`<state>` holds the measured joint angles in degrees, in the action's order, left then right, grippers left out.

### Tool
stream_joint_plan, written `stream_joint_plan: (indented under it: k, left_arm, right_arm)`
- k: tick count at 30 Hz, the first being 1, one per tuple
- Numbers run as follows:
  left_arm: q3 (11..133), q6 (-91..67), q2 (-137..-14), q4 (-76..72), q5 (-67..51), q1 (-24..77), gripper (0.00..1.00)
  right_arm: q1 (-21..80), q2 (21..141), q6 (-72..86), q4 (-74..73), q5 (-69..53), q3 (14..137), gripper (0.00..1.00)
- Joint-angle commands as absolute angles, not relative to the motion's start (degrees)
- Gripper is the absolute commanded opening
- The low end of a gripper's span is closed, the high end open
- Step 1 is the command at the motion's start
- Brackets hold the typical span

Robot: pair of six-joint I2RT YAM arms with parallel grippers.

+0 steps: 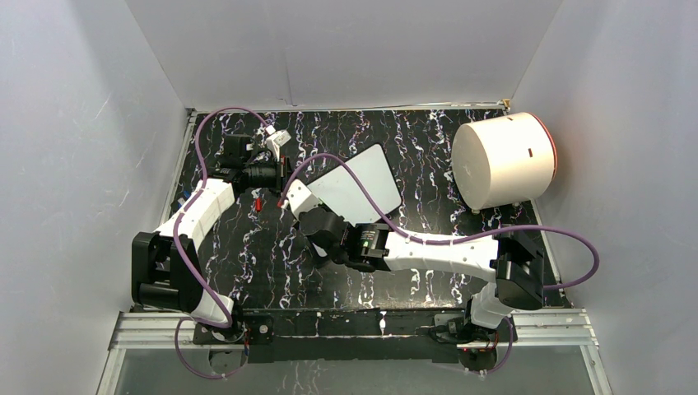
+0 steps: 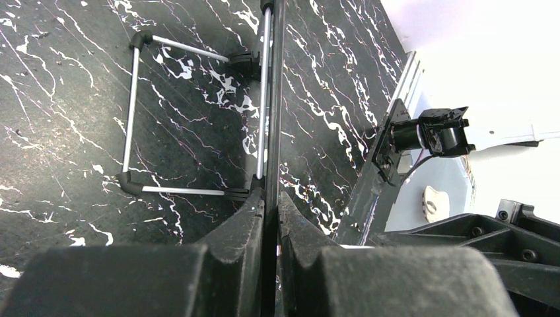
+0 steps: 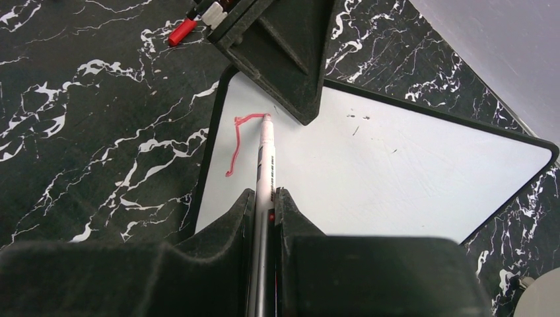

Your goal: Write a sentence on the whiteboard

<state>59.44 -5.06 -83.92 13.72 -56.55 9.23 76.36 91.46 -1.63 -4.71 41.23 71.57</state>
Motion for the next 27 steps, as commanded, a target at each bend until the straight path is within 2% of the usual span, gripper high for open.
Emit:
stream_joint_plan:
  k: [1, 27]
  left_arm:
    - [59.5, -4.4, -85.2, 17.4, -55.3, 10.7, 0.00]
    - [59.8, -4.3, -85.6, 17.7, -55.3, 10.7, 0.00]
  right_arm:
    - [75.5, 91.5, -0.6, -5.0, 43.1, 73.6, 0.00]
    - [75.6, 92.5, 2.7, -11.4, 36.8, 75.8, 0.00]
